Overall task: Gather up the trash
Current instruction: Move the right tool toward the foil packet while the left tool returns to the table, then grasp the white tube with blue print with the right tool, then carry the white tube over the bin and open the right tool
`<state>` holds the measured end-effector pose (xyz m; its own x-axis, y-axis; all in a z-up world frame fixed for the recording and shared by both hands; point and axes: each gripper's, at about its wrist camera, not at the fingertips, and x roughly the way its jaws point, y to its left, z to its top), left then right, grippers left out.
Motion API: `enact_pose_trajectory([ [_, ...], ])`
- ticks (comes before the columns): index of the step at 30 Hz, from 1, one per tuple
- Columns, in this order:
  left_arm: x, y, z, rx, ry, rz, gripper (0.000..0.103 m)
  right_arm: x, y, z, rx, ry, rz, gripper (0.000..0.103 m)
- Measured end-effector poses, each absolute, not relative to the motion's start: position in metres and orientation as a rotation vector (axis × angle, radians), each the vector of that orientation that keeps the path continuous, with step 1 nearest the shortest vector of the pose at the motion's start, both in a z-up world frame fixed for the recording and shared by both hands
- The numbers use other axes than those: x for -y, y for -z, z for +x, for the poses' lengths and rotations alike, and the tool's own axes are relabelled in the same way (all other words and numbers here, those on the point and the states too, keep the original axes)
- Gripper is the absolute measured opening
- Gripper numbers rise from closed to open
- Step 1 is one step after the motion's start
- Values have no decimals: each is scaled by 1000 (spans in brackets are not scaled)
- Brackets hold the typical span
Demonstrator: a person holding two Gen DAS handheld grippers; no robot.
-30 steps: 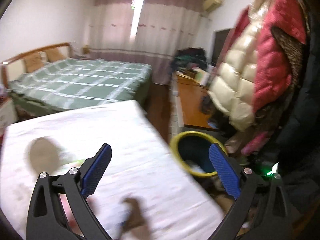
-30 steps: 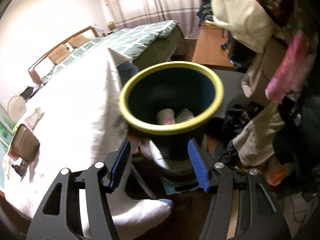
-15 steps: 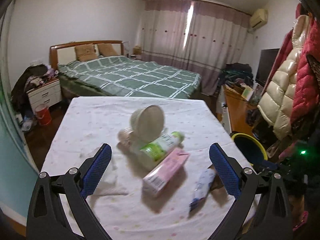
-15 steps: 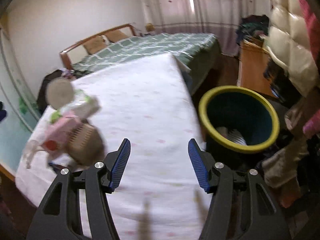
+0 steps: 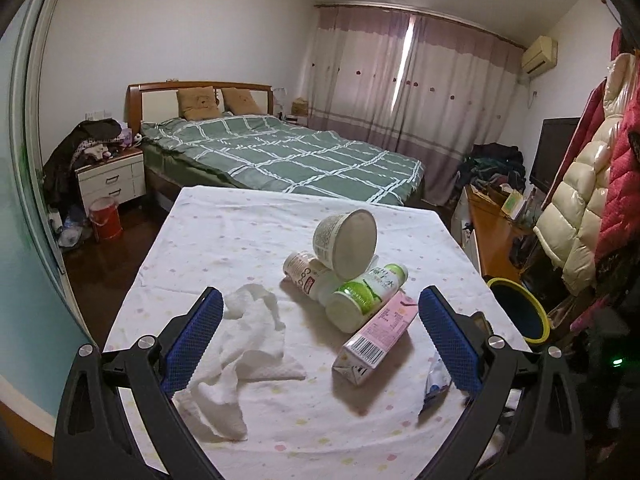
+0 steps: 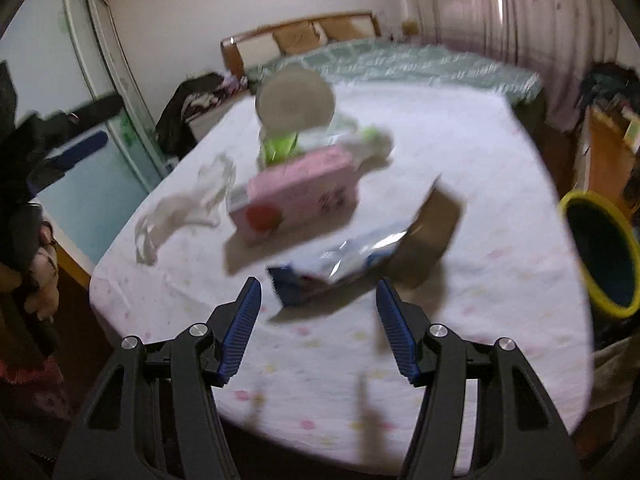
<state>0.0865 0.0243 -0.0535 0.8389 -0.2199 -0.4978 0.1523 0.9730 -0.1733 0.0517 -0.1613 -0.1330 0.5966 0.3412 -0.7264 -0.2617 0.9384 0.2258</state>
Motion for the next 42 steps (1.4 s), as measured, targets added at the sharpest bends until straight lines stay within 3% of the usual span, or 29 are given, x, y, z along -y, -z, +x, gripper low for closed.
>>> enact_pose_trajectory([
  [7, -29, 64, 91, -562, 194, -146, 97, 154, 151, 69, -931, -344, 157, 58],
  [10, -31, 68, 93, -568, 197, -153, 97, 156, 153, 75, -928, -307, 188, 73],
  [11, -31, 69, 93, -569, 197, -153, 97, 156, 152, 77, -927, -300, 193, 74],
  [23, -38, 76, 99, -576, 183, -156, 97, 143, 161, 116, -945, -236, 170, 74],
  [27, -39, 77, 101, -577, 179, -154, 97, 137, 166, 119, -958, -234, 120, 59],
  [29, -39, 77, 102, -580, 180, -157, 97, 136, 166, 118, -960, -251, 116, 36],
  [32, -36, 78, 104, -586, 188, -154, 97, 135, 166, 115, -973, -301, 126, 19],
  [42, -25, 76, 104, -588, 203, -130, 97, 146, 145, 91, -956, -425, 175, 17],
])
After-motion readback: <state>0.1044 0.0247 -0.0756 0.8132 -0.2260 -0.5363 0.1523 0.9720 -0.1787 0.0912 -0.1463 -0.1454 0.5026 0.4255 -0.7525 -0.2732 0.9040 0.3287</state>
